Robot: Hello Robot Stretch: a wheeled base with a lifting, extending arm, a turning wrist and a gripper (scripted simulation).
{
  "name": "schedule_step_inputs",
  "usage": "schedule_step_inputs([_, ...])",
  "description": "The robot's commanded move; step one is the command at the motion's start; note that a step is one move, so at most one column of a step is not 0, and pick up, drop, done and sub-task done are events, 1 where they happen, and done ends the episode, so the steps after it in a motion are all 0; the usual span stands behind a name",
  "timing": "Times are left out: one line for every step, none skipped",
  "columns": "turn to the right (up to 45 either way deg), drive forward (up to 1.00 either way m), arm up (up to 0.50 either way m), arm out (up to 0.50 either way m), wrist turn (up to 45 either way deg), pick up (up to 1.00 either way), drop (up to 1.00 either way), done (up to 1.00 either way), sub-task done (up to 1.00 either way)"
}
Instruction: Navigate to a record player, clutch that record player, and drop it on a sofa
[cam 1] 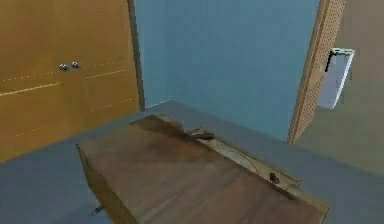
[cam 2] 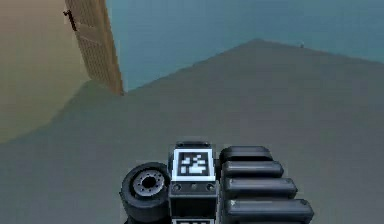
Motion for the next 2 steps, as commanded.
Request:
schedule_step_inputs([-45.0,0.0,0.0,0.0,0.0,0.0,0.0,0.0,0.0])
schedule_step_inputs([-45.0,0.0,0.0,0.0,0.0,0.0,0.0,0.0,0.0])
